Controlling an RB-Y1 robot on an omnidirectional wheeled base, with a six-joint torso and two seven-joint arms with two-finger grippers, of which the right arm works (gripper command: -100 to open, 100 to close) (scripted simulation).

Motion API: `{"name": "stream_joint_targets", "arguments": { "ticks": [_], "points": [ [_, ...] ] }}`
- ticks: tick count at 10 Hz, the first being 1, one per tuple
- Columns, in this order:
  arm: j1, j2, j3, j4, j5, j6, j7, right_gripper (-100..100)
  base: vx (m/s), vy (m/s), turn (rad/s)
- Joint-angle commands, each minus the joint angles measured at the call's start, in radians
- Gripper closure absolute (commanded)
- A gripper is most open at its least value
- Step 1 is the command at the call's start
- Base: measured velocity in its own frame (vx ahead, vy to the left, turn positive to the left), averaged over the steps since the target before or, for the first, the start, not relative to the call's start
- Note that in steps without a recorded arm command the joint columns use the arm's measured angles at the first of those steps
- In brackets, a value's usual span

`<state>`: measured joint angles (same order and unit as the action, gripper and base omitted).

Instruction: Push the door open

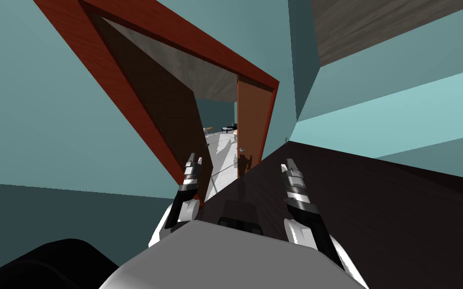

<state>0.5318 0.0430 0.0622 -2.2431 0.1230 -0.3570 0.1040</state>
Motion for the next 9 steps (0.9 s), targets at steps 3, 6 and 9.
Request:
{"name": "stream_joint_targets", "arguments": {
  "ticks": [3, 6, 9],
  "points": [
    [-0.037, -0.021, 0.004, 0.085, 0.009, -0.025, -0.019, -100, 0.097, -0.022, 0.056],
    [-0.066, -0.035, 0.007, 0.151, 0.016, -0.044, -0.034, -100, 0.109, -0.047, 0.042],
    [-0.100, -0.049, 0.011, 0.231, 0.024, -0.067, -0.052, -100, 0.086, -0.042, 0.053]
  ]
}}
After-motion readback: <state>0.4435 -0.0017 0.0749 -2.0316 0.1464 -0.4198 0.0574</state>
